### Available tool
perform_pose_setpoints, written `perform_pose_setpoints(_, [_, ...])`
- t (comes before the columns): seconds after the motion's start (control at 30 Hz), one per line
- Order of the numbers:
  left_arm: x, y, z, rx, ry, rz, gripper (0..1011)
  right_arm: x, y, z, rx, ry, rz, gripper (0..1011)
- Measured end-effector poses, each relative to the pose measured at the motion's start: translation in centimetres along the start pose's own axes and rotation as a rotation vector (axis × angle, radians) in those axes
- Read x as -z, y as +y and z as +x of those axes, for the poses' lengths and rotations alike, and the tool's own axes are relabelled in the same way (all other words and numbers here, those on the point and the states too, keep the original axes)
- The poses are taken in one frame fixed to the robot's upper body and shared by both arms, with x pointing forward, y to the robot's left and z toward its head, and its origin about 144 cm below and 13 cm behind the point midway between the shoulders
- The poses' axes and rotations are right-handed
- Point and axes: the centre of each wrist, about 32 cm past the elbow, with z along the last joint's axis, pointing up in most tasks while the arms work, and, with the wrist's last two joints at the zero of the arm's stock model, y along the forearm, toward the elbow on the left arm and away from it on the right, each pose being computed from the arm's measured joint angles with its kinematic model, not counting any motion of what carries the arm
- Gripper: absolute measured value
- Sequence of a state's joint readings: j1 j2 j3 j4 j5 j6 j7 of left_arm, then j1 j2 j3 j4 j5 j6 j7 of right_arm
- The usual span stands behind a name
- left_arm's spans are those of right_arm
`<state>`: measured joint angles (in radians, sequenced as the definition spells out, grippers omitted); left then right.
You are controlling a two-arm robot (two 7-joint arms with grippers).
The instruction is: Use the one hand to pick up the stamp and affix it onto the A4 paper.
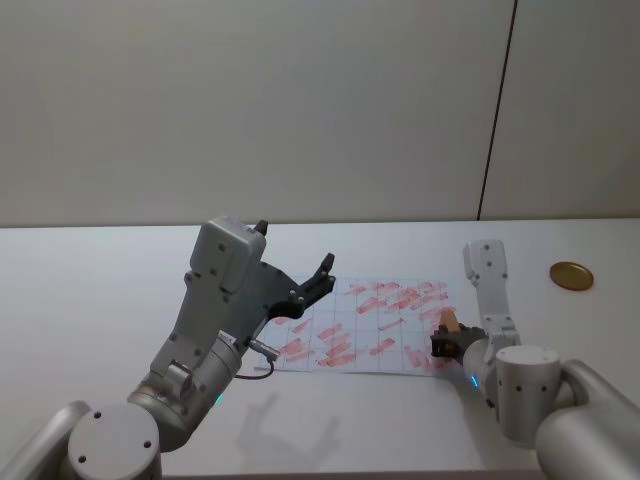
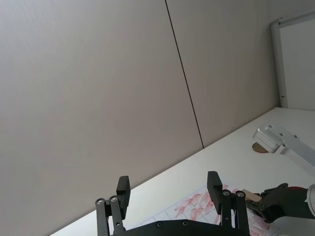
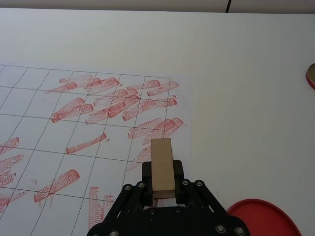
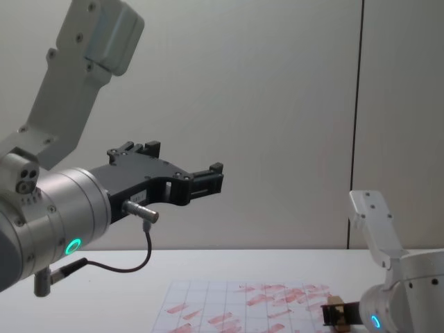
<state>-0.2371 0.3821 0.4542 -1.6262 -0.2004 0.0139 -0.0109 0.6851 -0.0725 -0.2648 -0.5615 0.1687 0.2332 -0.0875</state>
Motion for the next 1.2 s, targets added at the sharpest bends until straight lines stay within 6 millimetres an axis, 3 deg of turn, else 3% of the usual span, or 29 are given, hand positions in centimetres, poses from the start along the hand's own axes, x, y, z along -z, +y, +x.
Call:
perform_pose_setpoints(0.97, [0.0,0.0,0.0,0.0,0.0,0.0,993,-0.3,-0.3,-0.2,0.008,0.002,0.008,220])
perform_pose_setpoints(1.2, [0.0,0.0,0.0,0.0,0.0,0.0,993,-2.2,-1.6,0.0,0.005,0.017,0.089,221])
